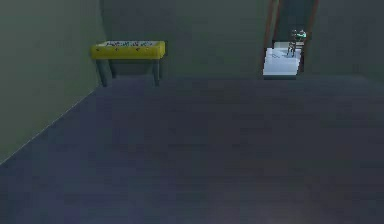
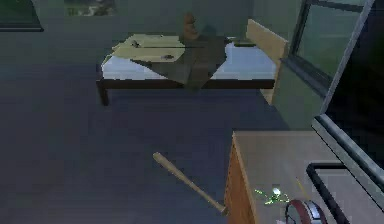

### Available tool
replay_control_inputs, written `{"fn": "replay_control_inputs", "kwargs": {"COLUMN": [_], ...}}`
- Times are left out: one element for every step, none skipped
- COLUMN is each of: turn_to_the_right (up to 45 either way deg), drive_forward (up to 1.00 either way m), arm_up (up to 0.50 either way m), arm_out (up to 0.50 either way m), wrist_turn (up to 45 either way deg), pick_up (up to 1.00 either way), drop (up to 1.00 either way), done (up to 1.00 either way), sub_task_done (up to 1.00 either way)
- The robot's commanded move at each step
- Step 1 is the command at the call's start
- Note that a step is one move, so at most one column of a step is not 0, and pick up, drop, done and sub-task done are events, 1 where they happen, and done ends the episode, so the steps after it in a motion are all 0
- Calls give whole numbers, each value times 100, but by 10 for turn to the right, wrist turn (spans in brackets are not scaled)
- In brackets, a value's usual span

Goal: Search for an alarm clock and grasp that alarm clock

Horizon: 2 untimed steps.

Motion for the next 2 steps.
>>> {"fn": "replay_control_inputs", "kwargs": {"turn_to_the_right": [-90, 0], "drive_forward": [0, 10], "arm_up": [0, 0], "arm_out": [0, 0], "wrist_turn": [0, 0], "pick_up": [0, 0], "drop": [0, 0], "done": [0, 0], "sub_task_done": [0, 0]}}
